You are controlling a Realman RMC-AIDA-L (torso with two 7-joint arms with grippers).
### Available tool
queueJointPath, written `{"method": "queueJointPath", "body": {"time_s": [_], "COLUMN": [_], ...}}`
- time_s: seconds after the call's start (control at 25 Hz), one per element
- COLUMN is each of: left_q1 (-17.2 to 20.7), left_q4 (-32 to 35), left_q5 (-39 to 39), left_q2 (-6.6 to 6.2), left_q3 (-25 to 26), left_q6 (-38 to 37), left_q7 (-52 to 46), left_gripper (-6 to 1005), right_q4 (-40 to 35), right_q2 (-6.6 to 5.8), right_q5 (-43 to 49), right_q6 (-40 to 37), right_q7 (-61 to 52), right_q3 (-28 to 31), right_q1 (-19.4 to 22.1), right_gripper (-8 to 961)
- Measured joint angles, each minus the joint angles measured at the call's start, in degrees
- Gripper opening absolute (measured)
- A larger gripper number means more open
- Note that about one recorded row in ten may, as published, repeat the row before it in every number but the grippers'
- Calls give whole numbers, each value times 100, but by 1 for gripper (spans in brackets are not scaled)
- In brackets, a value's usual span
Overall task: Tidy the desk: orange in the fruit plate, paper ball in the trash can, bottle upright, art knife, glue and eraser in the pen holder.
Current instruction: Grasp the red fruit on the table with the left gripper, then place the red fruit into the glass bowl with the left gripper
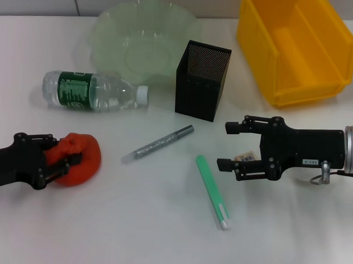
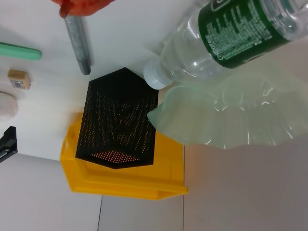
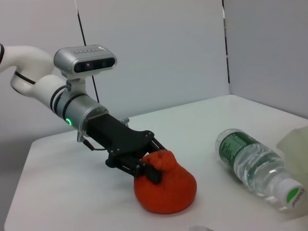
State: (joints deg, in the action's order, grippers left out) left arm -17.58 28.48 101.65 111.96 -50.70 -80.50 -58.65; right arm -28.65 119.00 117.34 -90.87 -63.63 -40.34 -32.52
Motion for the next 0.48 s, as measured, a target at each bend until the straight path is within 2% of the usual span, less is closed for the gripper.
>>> {"method": "queueJointPath", "body": {"time_s": [0.08,0.12,0.2,0.36,0.48], "left_q1": [0,-2,-20,-159,-348], "left_q4": [0,9,6,-64,-103], "left_q5": [-6,-31,-73,-287,-537], "left_q2": [2,32,86,343,530], "left_q3": [14,189,512,1495,1786], "left_q6": [-22,-180,-432,-1131,-1273], "left_q7": [-4,-26,-37,-5,-29], "left_gripper": [492,418,369,270,238], "right_q4": [0,0,1,14,18], "right_q2": [0,0,0,7,8], "right_q5": [0,0,-1,-14,-31], "right_q6": [0,0,0,4,13], "right_q7": [0,0,0,0,0], "right_q3": [0,0,1,0,1], "right_q1": [0,0,5,33,55], "right_gripper": [830,830,830,830,830]}}
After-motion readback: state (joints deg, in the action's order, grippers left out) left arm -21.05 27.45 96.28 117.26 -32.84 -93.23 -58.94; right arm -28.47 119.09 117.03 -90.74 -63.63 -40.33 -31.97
